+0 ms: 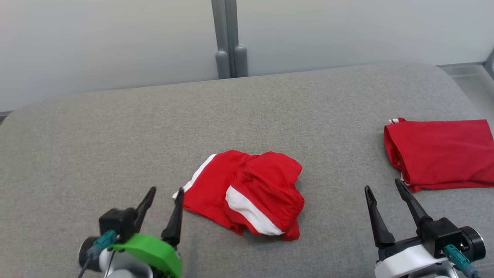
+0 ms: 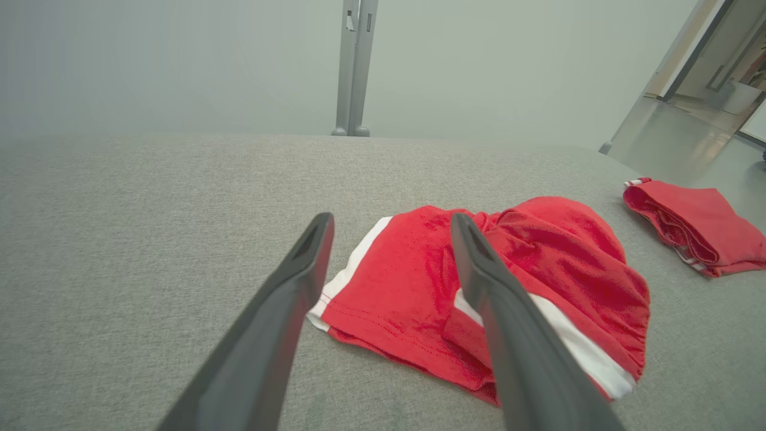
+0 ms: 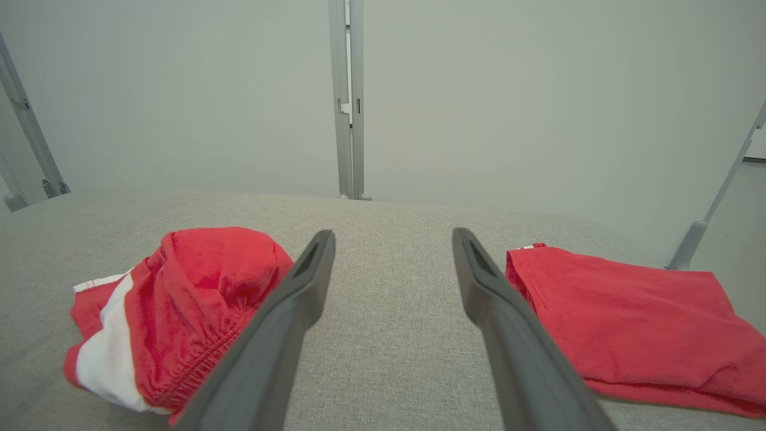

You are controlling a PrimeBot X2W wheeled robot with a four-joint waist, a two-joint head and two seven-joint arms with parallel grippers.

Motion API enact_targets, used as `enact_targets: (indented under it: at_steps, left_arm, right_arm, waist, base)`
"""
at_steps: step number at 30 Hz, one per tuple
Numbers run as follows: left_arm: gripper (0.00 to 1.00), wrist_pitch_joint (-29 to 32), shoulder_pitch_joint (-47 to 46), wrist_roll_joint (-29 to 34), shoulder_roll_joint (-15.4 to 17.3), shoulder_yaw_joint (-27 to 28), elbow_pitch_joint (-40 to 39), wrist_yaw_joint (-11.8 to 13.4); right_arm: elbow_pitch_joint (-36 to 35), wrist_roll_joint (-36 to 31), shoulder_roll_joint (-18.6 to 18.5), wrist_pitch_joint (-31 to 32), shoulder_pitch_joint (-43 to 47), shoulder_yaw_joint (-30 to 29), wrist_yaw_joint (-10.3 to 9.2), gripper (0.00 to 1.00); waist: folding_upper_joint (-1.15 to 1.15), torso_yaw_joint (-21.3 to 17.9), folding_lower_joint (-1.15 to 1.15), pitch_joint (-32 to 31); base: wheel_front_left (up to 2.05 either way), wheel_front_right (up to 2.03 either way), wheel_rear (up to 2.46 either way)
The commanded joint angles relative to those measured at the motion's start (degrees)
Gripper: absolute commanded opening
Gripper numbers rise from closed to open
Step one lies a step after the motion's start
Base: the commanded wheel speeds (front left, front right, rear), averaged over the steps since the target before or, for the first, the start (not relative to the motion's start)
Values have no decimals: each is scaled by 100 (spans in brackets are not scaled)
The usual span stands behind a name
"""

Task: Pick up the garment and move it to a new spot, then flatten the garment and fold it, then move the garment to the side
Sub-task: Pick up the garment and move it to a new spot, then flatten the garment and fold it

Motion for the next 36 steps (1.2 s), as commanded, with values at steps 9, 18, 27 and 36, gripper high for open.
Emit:
enact_targets:
  at_steps: [9,18,27,36]
  left_arm:
    - [100,-91,1861,752,262,1304,-981,330]
    - [100,-94,2816,1551,-363,2607,-892,-751]
    - [100,-95,3227,2265,-1017,3771,-302,-1692]
    - [100,-95,3117,2582,-1304,4011,-276,-1825]
  right_arm:
    - [70,-159,-21,-15,422,-250,-9,100]
    - [197,-298,84,-15,653,-696,-9,100]
    - [389,-340,192,-15,722,-839,-9,100]
    - [424,-333,226,-15,662,-809,-9,100]
  waist:
    - [0,365,0,-272]
    - [0,435,0,-387]
    - [0,328,0,-444]
    - [0,285,0,-394]
  base:
    - [0,0,0]
    - [0,0,0]
    - [0,0,0]
    - [0,0,0]
